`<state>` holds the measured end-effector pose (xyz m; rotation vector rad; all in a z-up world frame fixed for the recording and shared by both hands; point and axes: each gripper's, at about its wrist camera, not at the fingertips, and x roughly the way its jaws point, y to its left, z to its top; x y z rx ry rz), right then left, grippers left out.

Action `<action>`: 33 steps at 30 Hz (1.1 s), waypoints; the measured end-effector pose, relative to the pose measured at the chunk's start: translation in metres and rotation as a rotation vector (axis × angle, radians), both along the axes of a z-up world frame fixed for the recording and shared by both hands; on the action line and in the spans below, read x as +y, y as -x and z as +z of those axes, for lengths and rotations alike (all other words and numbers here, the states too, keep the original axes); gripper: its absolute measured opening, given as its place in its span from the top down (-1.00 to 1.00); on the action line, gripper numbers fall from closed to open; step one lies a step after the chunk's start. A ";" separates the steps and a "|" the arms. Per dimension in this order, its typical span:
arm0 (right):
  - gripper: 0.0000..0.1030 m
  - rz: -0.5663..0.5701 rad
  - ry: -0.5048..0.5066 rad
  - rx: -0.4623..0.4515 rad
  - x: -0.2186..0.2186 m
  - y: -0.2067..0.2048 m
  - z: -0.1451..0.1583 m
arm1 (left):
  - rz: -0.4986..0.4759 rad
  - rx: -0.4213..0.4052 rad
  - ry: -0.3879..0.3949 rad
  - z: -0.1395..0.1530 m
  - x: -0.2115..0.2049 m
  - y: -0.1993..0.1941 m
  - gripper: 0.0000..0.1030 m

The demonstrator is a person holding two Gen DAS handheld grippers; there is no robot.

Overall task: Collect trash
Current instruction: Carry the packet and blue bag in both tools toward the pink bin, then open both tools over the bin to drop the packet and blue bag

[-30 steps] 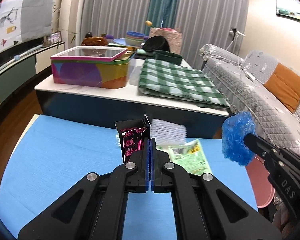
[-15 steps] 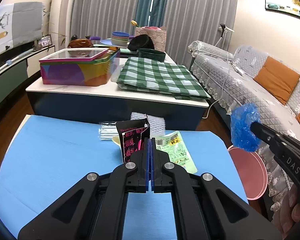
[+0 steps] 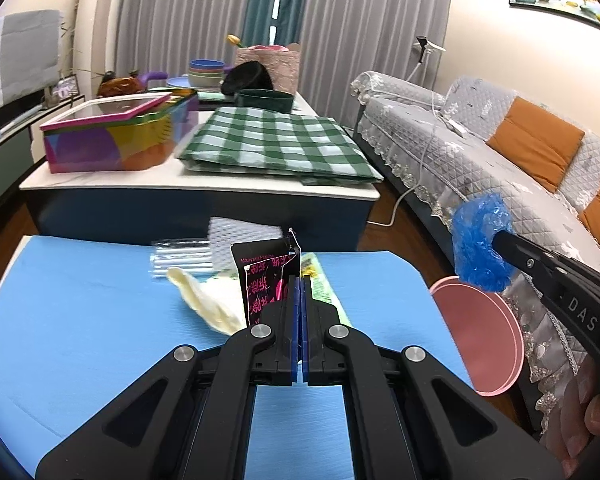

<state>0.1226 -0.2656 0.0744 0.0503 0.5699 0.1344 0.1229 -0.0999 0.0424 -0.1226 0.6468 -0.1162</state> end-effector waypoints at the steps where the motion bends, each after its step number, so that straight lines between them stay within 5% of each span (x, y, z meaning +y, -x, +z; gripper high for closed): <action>1: 0.97 -0.007 0.001 0.002 -0.004 -0.001 -0.001 | -0.009 0.000 -0.004 -0.001 -0.005 -0.001 0.99; 33: 0.97 -0.221 -0.016 0.070 -0.134 -0.014 -0.045 | -0.264 0.028 0.032 -0.041 -0.152 -0.033 0.99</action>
